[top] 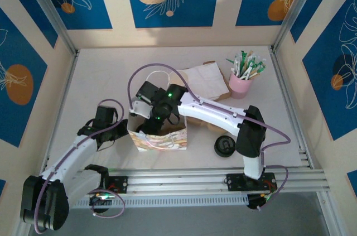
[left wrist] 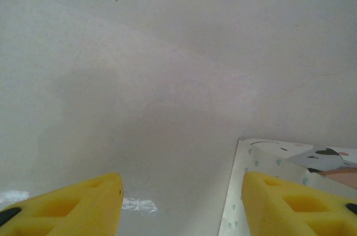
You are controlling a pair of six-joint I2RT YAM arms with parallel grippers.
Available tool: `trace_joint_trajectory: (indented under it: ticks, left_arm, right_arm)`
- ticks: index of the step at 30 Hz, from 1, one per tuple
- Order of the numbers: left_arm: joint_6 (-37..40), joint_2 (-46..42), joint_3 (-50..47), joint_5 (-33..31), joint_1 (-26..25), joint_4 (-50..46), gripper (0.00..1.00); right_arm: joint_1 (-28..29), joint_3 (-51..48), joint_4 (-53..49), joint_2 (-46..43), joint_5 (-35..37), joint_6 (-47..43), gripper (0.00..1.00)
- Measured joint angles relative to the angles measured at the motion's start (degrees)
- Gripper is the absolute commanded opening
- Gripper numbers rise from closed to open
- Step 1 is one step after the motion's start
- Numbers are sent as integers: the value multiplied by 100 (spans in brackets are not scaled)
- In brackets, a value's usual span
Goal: Pack the takeout coffee
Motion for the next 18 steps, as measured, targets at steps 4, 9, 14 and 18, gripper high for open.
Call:
trace_joint_trajectory:
  ticks: [4,9,14,18]
  left_arm:
    - [0,0,0,0,0,0,58]
    - [0,-2,0,0,0,0,59]
    - [0,-2,0,0,0,0,59]
    - [0,0,0,0,0,0,59]
  right_arm:
    - [4,264,-142,-11,0,37,99]
    - [4,461,-328,-151,-2,42,99]
    - [2,621,-413,-492,-7,44,100]
    - [-15,774,-413,-769,-26,48,98]
